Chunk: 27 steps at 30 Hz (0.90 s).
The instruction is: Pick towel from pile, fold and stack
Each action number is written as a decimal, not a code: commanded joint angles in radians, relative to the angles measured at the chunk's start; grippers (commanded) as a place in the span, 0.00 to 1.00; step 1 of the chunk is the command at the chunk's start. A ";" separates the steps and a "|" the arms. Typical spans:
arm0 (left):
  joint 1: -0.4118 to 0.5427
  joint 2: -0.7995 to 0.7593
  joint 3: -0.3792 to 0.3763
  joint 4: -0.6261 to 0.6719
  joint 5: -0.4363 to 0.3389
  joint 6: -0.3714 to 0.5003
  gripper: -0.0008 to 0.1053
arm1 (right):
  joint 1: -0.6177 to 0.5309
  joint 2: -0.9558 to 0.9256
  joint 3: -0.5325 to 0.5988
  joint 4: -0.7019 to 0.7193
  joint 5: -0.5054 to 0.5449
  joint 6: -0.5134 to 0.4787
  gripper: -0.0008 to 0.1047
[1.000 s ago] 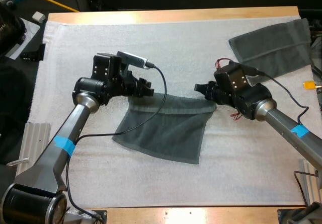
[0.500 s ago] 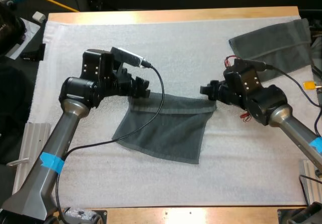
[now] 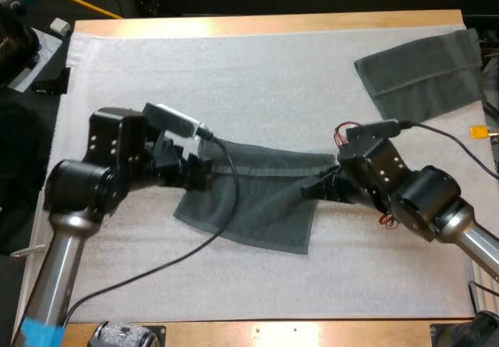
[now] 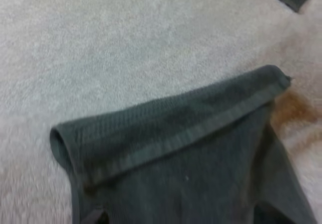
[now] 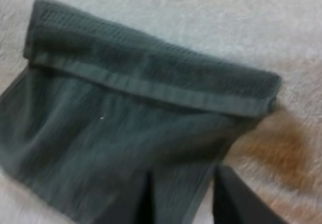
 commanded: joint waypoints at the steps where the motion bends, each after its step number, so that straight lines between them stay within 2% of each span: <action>1: -0.004 -0.074 -0.008 0.084 -0.007 -0.004 0.54 | 0.051 -0.031 -0.002 0.044 0.020 -0.009 0.06; 6: -0.005 -0.164 -0.007 0.197 -0.017 -0.003 0.54 | 0.120 -0.048 -0.003 0.105 0.036 0.014 0.01; 8: -0.004 -0.152 -0.005 0.149 -0.009 -0.006 0.54 | 0.095 -0.028 -0.004 0.062 0.008 -0.001 0.01; 13: -0.003 -0.171 -0.002 0.183 -0.011 -0.008 0.54 | 0.097 0.077 0.002 0.002 -0.077 -0.002 0.01; 19: -0.003 -0.167 -0.002 0.212 -0.015 -0.008 0.54 | 0.096 0.213 -0.006 -0.045 -0.123 0.002 0.01; 27: 0.000 -0.162 -0.001 0.232 -0.012 -0.008 0.54 | 0.077 0.394 -0.076 -0.077 -0.182 0.004 0.01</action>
